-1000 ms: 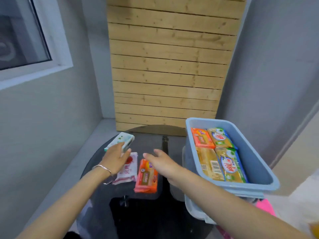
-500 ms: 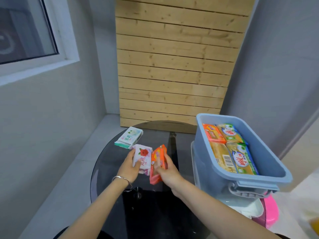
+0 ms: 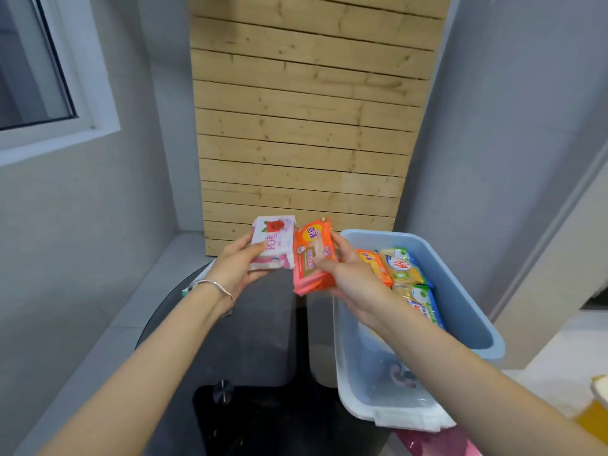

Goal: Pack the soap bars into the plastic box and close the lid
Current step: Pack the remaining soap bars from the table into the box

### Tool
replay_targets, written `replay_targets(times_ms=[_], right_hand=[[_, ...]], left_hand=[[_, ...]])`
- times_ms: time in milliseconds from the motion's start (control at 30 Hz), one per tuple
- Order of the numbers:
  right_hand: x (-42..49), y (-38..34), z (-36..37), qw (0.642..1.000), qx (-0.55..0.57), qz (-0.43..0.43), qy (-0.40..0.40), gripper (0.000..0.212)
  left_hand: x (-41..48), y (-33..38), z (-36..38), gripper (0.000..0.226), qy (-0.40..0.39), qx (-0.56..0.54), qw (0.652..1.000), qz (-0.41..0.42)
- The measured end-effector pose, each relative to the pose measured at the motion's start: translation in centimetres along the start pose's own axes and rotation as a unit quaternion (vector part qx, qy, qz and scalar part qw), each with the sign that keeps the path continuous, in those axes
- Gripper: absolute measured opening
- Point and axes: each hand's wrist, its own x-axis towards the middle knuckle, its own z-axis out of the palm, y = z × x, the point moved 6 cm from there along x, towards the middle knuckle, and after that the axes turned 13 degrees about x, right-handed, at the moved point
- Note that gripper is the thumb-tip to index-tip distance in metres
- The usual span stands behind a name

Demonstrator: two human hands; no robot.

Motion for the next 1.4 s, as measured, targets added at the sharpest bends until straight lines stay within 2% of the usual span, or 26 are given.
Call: replay_targets(times_ms=[133,300,433,567,700,767,833,900,1000,1067,1133,1200,1267,1367,1400], right_hand=[[0.6,-3.3,-5.1,0.999,0.044,-0.013,0.027,0.058],[1.8,-3.9,-11.0,0.995,0.068,-0.002,0.074,0.052],[2.6,-2.6,-12.9,0.994,0.025,0.036,0.101,0.045],[3.8,-0.8,-12.5,0.991,0.045,0.087,0.086,0.040],[4.1,-0.9,-11.1,0.991,-0.070,0.096,0.064,0.041],[4.1,-1.1,-11.7,0.989,-0.078,0.108,0.067,0.049],[4.1,-2.1,-13.1,0.992,-0.052,0.091,0.071,0.055],[3.8,-4.1,-14.5,0.996,-0.053,0.035,0.055,0.060],[3.0,-6.1,-15.2,0.996,-0.086,-0.012,0.019,0.061],[2.7,-6.8,-15.7,0.990,-0.139,-0.023,0.029,0.058],[2.4,-7.0,-16.2,0.977,-0.211,-0.028,0.034,0.048],[1.9,-6.9,-16.8,0.963,-0.264,-0.046,0.020,0.030],[1.2,-6.5,-17.2,0.946,-0.315,-0.080,-0.006,0.019],[0.4,-5.6,-18.0,0.884,-0.448,-0.131,-0.023,0.012],[0.2,-5.2,-18.1,0.875,-0.462,-0.140,-0.030,0.010]], left_hand=[[0.6,2.3,5.4,0.040,-0.038,0.004,0.999,0.022],[1.1,1.8,10.4,0.045,-0.054,-0.032,0.998,0.001],[1.4,1.4,11.5,0.046,-0.050,-0.028,0.998,0.004],[1.6,1.2,12.1,0.047,-0.047,-0.013,0.999,0.006],[1.6,1.4,12.9,0.047,-0.057,-0.018,0.998,0.014],[1.6,1.5,13.4,0.049,-0.060,-0.015,0.998,0.010],[1.6,1.4,14.0,0.052,-0.069,-0.012,0.998,0.005],[1.6,1.3,15.0,0.054,-0.084,-0.015,0.996,0.006],[1.6,0.8,17.2,0.058,-0.105,0.022,0.994,0.010],[1.5,0.3,18.8,0.066,-0.125,0.074,0.989,0.011],[1.3,-0.2,20.0,0.078,-0.155,0.135,0.978,0.023],[0.6,-0.3,20.8,0.083,-0.208,0.218,0.951,0.062],[-0.5,-0.1,21.3,0.077,-0.252,0.330,0.903,0.111],[-1.5,-0.3,21.9,0.076,-0.237,0.462,0.834,0.184],[-1.8,-0.4,22.1,0.073,-0.229,0.489,0.818,0.199]])
